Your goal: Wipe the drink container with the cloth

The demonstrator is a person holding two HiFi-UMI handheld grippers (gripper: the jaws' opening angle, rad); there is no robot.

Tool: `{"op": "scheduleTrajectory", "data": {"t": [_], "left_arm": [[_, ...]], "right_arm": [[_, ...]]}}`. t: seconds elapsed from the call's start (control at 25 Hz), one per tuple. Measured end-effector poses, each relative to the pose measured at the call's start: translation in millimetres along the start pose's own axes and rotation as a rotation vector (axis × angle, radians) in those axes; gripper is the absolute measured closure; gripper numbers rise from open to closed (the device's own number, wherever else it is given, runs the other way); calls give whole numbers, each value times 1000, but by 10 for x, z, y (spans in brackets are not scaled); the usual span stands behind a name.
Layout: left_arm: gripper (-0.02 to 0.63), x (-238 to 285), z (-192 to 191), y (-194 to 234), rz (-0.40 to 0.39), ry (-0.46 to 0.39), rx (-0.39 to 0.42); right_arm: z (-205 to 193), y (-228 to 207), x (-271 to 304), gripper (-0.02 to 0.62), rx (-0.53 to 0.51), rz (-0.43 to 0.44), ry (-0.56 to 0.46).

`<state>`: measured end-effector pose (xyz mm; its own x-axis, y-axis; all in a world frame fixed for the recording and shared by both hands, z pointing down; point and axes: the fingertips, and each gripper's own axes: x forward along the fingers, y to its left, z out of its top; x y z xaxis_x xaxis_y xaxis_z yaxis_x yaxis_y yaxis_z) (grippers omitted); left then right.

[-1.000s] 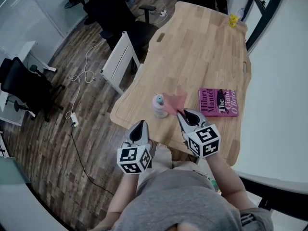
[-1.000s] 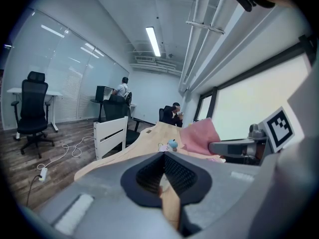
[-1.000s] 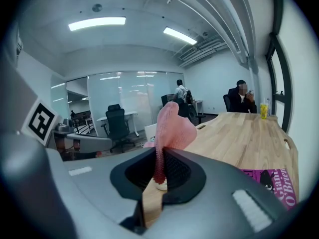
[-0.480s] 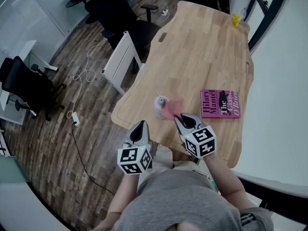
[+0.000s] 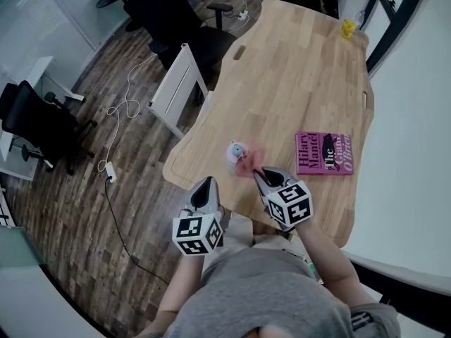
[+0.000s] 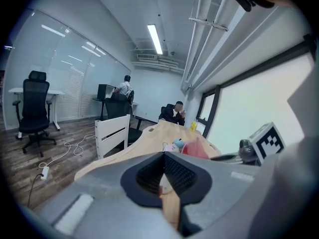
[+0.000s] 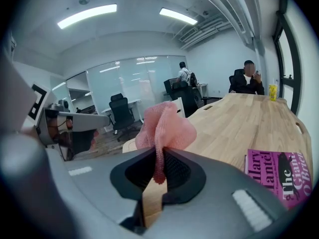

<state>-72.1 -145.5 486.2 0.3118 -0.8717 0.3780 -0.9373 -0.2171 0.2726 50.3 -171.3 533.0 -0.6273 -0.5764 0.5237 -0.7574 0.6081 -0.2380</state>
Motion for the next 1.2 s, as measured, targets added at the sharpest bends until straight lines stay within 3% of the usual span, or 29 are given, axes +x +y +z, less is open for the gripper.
{"op": "scheduleTrajectory", "data": {"t": [1.2], "left_arm": [[606, 260, -40, 59, 16, 33, -17]], "right_arm": [[-774, -325, 655, 565, 12, -4, 275]]}}
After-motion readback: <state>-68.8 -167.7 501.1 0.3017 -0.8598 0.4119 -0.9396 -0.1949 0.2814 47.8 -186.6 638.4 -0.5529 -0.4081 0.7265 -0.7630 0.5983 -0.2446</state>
